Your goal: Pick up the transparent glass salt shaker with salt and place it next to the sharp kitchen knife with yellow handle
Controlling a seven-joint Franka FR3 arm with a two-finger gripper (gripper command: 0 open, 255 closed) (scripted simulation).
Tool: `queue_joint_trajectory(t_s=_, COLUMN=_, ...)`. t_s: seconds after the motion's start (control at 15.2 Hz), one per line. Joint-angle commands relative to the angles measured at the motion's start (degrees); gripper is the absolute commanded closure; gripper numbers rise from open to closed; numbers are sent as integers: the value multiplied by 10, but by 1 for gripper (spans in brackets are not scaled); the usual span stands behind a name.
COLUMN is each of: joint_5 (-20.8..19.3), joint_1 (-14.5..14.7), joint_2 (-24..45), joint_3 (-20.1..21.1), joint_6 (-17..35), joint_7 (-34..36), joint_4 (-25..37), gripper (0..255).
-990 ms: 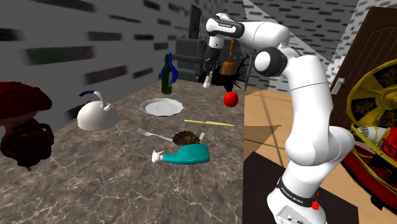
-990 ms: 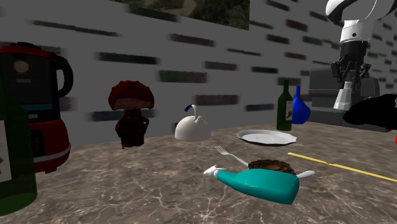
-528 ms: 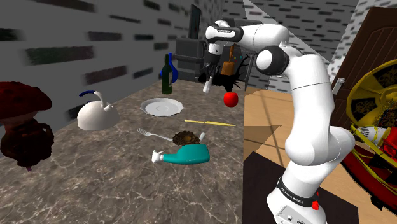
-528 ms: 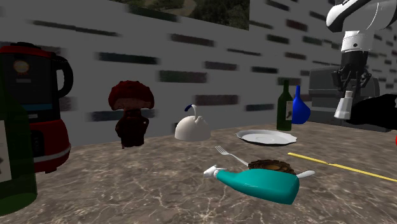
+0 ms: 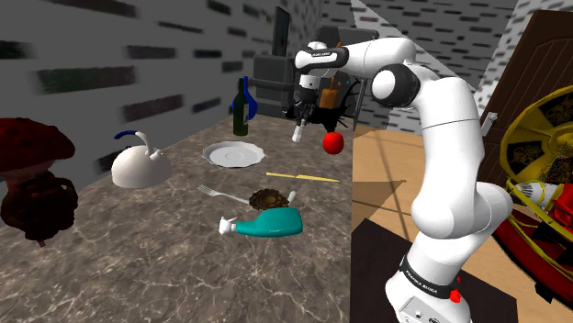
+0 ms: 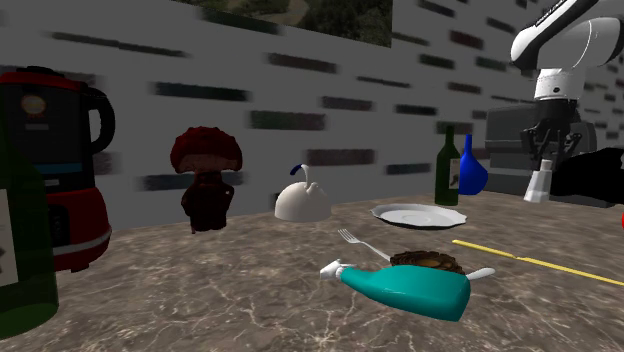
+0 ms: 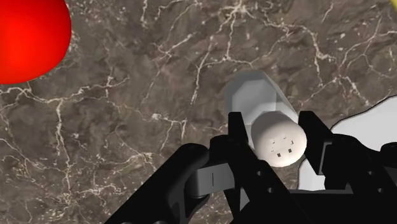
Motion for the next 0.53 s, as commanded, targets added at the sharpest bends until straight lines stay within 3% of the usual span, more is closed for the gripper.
queue_joint_trajectory(t_s=0.0, joint_5=0, joint_1=0, joint_2=-2, joint_3=0, joint_6=17, joint_7=0, joint_4=-18, gripper=255)
queue_joint_trajectory(t_s=0.46, joint_5=1, joint_1=-1, joint_2=1, joint_3=0, joint_6=69, joint_7=-3, joint_4=-68, gripper=255)
